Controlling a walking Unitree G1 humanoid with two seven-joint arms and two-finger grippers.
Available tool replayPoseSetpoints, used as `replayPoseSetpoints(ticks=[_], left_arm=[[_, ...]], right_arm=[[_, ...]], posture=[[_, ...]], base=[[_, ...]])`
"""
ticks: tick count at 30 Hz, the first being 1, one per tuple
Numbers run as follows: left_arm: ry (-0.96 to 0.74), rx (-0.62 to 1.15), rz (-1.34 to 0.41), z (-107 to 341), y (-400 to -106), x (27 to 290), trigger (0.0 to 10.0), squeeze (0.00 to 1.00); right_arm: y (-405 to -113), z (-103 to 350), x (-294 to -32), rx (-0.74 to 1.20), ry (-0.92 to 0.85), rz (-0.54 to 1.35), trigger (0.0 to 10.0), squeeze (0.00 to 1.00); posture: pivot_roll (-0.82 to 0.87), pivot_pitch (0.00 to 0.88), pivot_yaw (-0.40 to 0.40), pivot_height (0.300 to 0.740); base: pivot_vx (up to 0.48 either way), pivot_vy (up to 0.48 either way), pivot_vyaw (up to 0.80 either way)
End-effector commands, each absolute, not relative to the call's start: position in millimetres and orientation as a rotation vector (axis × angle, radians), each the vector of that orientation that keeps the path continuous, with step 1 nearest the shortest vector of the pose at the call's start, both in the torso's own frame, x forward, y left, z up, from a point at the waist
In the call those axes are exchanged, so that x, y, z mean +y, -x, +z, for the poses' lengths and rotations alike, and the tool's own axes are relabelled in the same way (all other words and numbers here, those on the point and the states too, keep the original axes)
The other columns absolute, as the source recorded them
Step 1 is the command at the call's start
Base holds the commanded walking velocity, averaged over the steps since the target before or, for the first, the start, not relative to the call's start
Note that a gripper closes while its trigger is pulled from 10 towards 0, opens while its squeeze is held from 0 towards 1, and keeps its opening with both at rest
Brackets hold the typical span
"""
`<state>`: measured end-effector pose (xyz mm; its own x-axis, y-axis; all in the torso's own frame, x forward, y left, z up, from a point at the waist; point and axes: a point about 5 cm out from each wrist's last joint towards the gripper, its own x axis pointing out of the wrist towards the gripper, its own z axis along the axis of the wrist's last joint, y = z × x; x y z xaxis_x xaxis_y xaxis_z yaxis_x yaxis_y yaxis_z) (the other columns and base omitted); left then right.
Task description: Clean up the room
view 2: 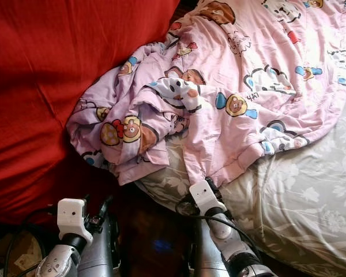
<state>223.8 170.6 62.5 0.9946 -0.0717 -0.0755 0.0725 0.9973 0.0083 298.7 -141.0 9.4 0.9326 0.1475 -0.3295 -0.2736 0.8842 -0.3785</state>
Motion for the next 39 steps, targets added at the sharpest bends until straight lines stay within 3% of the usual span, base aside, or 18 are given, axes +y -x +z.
replayPoseSetpoints(ticks=[1, 13, 26, 34, 39], left_arm=[[-0.016, 0.118, -0.061, 53.7, -220.1, 172.1, 10.0, 0.00], [-0.017, 0.102, -0.047, 54.7, -231.2, 173.2, 10.0, 0.00], [-0.013, 0.100, -0.035, 50.6, -243.1, 174.9, 10.0, 0.00], [-0.011, 0.092, -0.033, 49.1, -243.3, 175.9, 10.0, 0.00], [0.006, 0.088, -0.034, 48.0, -247.6, 175.2, 10.0, 0.00]], right_arm=[[-290.3, -0.4, -147.8, 0.350, 0.411, 0.202, 0.0, 0.00], [-297.0, 7.0, -152.2, 0.322, 0.388, 0.177, 0.0, 0.00], [-300.0, 14.0, -165.6, 0.291, 0.214, 0.069, 0.0, 0.00], [-303.3, 32.6, -165.0, 0.140, 0.042, 0.046, 0.0, 0.00], [-288.3, 41.2, -167.8, 0.030, -0.044, 0.000, 0.0, 0.00]], posture=[[0.08, 0.322, -0.055, 0.576], [0.06, 0.281, -0.057, 0.576], [0.03, 0.227, -0.057, 0.576], [0.01, 0.209, -0.054, 0.576], [0.00, 0.207, -0.047, 0.576]], base=[[0.000, 0.000, 0.00], [0.000, 0.000, 0.00], [0.000, 0.000, 0.00], [0.000, 0.000, 0.00], [0.000, 0.000, 0.00]])
